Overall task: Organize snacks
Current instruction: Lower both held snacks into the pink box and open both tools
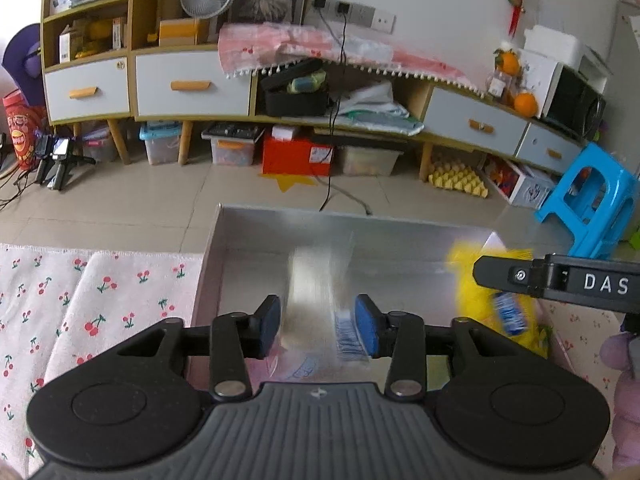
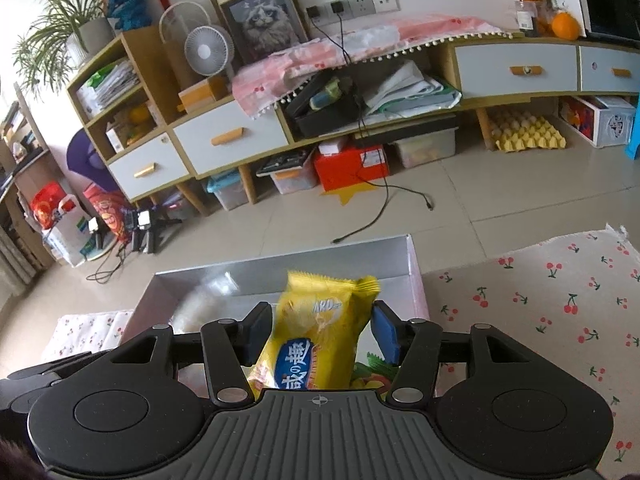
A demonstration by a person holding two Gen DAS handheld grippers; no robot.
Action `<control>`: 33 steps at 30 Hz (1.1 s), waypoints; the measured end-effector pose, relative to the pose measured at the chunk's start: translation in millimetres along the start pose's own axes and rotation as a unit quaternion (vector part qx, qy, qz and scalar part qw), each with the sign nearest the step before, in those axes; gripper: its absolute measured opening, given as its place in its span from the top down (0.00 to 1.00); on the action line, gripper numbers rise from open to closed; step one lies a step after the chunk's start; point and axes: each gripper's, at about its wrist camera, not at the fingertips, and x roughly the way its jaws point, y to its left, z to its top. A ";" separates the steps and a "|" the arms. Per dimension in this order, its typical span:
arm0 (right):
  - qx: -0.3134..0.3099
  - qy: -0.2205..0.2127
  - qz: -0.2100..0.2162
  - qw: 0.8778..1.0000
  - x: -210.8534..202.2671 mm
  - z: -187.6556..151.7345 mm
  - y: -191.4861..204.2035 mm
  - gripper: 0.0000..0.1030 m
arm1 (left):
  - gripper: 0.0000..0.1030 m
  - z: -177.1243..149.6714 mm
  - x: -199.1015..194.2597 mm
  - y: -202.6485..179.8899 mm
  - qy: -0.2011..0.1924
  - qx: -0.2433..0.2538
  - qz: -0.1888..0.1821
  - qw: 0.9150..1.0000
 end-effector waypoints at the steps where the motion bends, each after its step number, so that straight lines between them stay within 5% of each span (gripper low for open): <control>1: 0.001 -0.001 0.003 1.000 -1.2 0.1 0.0 0.42 | 0.48 0.1 -3.5 -0.8 -0.005 0.002 -0.001 1.000; 3: 0.006 -0.002 0.008 1.000 -5.3 1.2 -0.8 0.32 | 0.42 1.7 -6.4 -3.4 -0.011 0.006 0.000 1.000; 10: 0.013 -0.019 0.018 1.000 -33.9 7.8 -1.4 0.20 | 0.29 6.5 -27.3 -5.6 -0.018 0.007 -0.003 1.000; 33: -0.069 0.000 -0.006 0.998 -151.9 -45.0 44.9 0.11 | 0.09 -26.9 -128.0 23.3 0.022 -0.014 0.049 0.998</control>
